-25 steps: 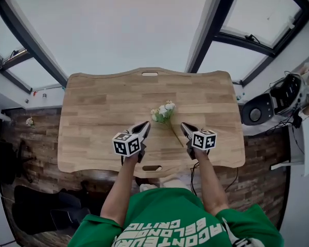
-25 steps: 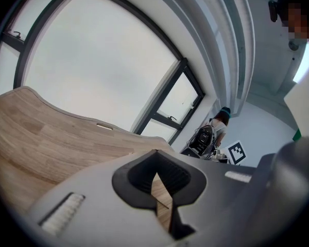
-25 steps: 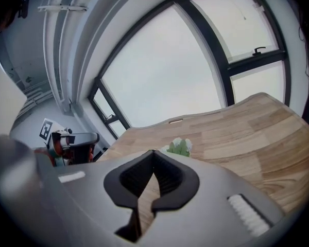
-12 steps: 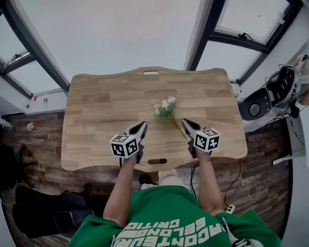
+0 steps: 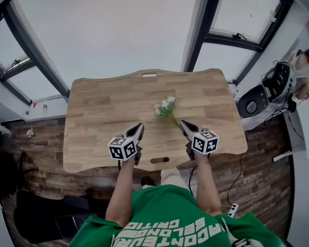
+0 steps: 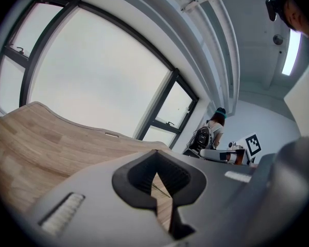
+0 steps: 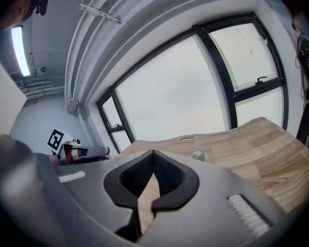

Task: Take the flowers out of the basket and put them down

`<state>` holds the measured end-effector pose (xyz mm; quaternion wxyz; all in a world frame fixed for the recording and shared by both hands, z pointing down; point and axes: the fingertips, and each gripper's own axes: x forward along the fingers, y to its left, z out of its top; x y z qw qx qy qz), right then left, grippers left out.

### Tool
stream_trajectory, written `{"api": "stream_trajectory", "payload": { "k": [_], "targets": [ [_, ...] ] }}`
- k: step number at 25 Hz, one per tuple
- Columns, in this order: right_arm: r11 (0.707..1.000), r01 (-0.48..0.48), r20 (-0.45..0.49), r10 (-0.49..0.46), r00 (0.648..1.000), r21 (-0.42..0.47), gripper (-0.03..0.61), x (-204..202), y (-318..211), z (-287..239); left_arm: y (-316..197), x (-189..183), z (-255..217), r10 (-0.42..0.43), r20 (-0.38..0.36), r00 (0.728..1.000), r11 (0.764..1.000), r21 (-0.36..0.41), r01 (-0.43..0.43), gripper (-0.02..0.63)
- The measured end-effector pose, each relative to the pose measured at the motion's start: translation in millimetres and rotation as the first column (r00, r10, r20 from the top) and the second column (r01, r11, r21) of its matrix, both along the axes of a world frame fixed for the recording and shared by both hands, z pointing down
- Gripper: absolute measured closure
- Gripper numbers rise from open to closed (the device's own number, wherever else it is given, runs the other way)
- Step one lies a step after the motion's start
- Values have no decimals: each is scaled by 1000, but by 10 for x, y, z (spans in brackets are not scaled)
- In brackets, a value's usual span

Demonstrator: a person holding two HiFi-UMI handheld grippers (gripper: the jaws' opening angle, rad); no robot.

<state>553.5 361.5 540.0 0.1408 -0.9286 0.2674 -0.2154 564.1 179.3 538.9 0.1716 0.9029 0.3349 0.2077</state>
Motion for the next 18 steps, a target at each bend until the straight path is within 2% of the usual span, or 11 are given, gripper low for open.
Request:
{"api": "stream_trajectory", "payload": {
  "k": [18],
  "targets": [
    [1000, 0, 18, 1, 1000, -19, 572, -141, -10, 67, -43, -51, -48, 3, -4, 1000, 999, -47, -3, 597]
  ]
}}
